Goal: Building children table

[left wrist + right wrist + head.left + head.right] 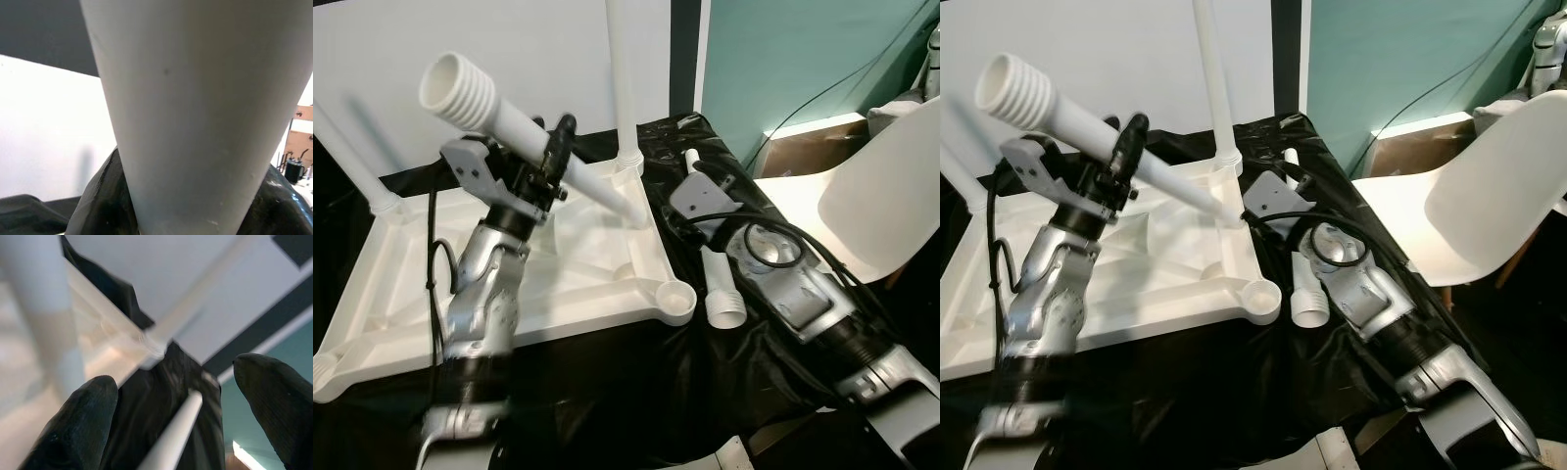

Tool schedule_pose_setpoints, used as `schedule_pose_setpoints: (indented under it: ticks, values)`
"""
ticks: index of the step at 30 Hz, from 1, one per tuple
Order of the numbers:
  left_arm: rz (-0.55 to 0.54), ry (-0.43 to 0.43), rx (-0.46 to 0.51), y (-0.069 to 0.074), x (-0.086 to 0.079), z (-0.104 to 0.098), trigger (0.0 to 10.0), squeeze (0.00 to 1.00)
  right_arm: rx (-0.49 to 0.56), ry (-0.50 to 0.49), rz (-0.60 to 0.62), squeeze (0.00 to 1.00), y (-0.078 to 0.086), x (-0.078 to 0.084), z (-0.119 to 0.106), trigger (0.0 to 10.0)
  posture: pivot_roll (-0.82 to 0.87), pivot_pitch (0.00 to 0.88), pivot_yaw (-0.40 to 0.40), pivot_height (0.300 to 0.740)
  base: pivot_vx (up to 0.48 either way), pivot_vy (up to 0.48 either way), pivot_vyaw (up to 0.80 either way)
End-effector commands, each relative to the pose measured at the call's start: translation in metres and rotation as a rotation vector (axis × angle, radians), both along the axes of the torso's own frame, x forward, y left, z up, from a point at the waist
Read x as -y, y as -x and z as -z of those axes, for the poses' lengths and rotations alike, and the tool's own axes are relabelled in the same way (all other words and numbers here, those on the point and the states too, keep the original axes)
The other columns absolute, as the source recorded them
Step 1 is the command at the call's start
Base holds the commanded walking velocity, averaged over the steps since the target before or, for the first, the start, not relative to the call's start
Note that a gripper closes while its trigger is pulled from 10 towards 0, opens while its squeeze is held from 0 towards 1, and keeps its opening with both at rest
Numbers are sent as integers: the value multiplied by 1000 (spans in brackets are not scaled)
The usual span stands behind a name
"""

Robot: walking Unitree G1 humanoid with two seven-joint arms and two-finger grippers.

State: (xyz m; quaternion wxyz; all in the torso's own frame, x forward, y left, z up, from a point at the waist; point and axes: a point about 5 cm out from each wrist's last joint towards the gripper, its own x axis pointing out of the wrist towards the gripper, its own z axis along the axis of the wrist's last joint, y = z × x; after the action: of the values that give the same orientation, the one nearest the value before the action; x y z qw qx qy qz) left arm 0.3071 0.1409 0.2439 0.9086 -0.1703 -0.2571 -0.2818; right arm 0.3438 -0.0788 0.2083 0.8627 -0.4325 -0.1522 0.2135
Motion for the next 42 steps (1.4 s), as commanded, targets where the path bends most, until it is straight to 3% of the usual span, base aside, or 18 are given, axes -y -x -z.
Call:
schedule_pose_setpoints:
  ticks: [1, 2, 3, 5, 8, 10, 14, 16, 20, 24, 32, 35, 38, 42]
  values:
    - [270, -71, 91, 10, 22, 0, 0, 0, 17, 13, -35, 0, 2, -9, 0, 10000, -67, 0, 88, 740, 0, 0, 0]
    - [270, -71, 91, 10, 22, 0, 0, 0, 17, 13, -35, 0, 2, -9, 0, 10000, -67, 0, 88, 740, 0, 0, 0]
    - [290, -17, 96, 11, 25, -5, 0, 0, 6, -4, -36, 0, -3, -15, 2, 10000, -71, 0, 88, 740, 0, 0, 0]
    - [290, -17, 96, 11, 25, -5, 0, 0, 6, -4, -36, 0, -3, -15, 2, 10000, -71, 0, 88, 740, 0, 0, 0]
    - [297, 91, 108, 11, 20, -17, 0, 0, -16, 5, -71, 0, -8, -25, 7, 10000, -66, 0, 86, 740, 0, 0, 0]
    - [280, 99, 113, 11, 17, -20, 0, 0, -21, 3, -84, 0, -8, -27, 7, 10000, -61, 0, 81, 740, 0, 0, 0]
    - [268, 101, 116, 11, 15, -21, 0, 0, -24, -1, -92, 0, -8, -28, 7, 10000, -61, 0, 81, 740, 0, 0, 0]
    - [211, 94, 130, 9, 9, -26, 0, 0, -99, -102, -107, 0, -5, -27, 7, 10000, -57, 0, 77, 740, 0, 0, 0]
    - [165, 60, 142, 8, 7, -30, 0, 0, -134, -170, -118, 0, -1, -26, 5, 10000, -59, 0, 78, 740, 0, 0, 0]
    - [110, -73, 165, 4, 11, -26, 0, 0, -107, -219, -78, 0, 5, -13, -5, 10000, -71, 0, 83, 740, 0, 0, 0]
    - [109, -95, 158, -1, 14, -25, 0, 0, -57, -262, -69, 0, 13, 2, -27, 10000, -91, 0, 92, 740, 0, 0, 0]
    - [115, -90, 157, -1, 15, -25, 0, 0, -57, -265, -80, 0, 14, 1, -28, 10000, -91, 0, 92, 740, 0, 0, 0]
    - [147, -31, 160, 0, 14, -33, 0, 0, -161, -247, -180, 0, 20, -10, -13, 10000, -91, 0, 94, 740, 0, 0, 0]
    - [146, -26, 172, 0, 15, -35, 0, 0, -223, -237, -239, 0, 26, -18, -8, 10000, -87, 0, 91, 740, 0, 0, 0]
